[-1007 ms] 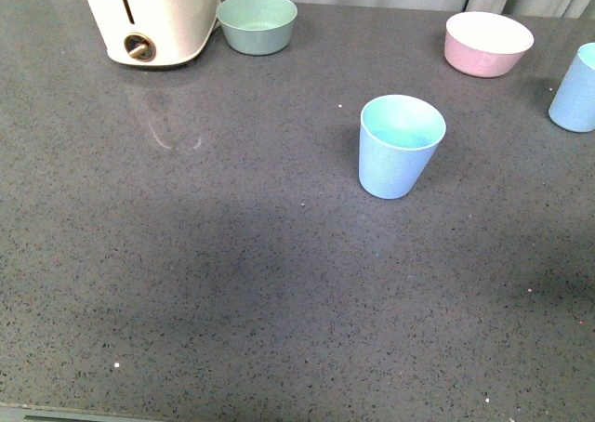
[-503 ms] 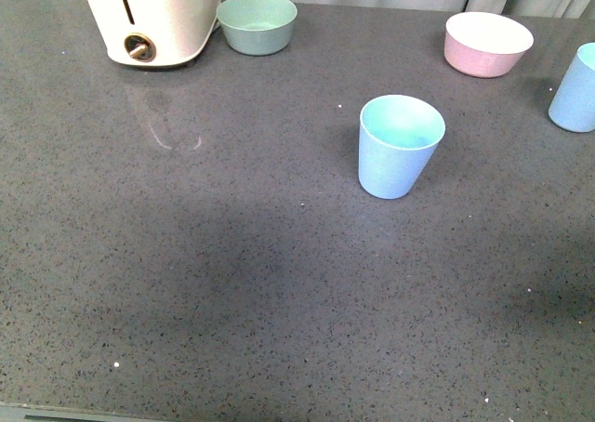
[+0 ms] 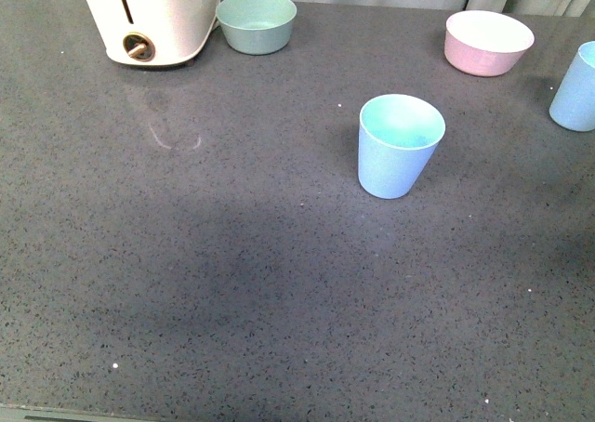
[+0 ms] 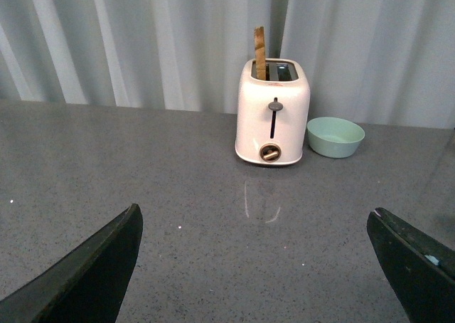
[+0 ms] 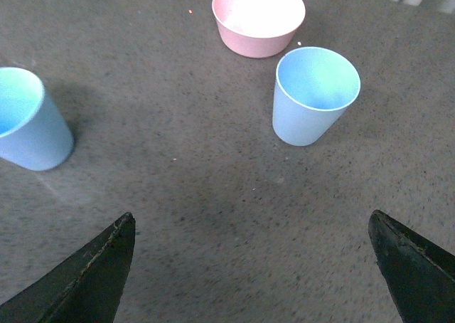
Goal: Stack blue cups with both arms
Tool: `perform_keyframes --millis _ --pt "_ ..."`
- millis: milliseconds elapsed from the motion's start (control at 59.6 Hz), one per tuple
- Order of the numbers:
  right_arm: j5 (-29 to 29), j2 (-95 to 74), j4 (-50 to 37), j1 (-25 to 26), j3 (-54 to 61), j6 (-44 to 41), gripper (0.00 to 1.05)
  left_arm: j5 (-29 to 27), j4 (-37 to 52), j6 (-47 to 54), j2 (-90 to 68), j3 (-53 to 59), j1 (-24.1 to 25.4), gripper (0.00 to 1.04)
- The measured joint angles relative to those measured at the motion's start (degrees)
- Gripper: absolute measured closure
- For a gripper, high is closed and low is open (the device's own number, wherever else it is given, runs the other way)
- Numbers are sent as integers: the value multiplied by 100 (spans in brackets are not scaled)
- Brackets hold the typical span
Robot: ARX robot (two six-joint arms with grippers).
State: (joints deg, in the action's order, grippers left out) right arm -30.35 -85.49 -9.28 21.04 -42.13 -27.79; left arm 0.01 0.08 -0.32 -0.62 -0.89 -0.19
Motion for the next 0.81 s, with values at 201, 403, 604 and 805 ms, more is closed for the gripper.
perform_keyframes --millis 201,403,604,805 --pt "306 -1845 675 -363 -2037 -911 9 0 2 2 0 0 0 9" --pt "542 -2634 1143 -745 -2933 -1532 9 0 0 2 0 0 0 9" --pt "776 -3156 1209 -1014 -3407 -1665 9 0 0 2 0 0 0 9" --pt "968 -3532 1401 -1143 -3722 -1738 9 0 0 2 0 0 0 9"
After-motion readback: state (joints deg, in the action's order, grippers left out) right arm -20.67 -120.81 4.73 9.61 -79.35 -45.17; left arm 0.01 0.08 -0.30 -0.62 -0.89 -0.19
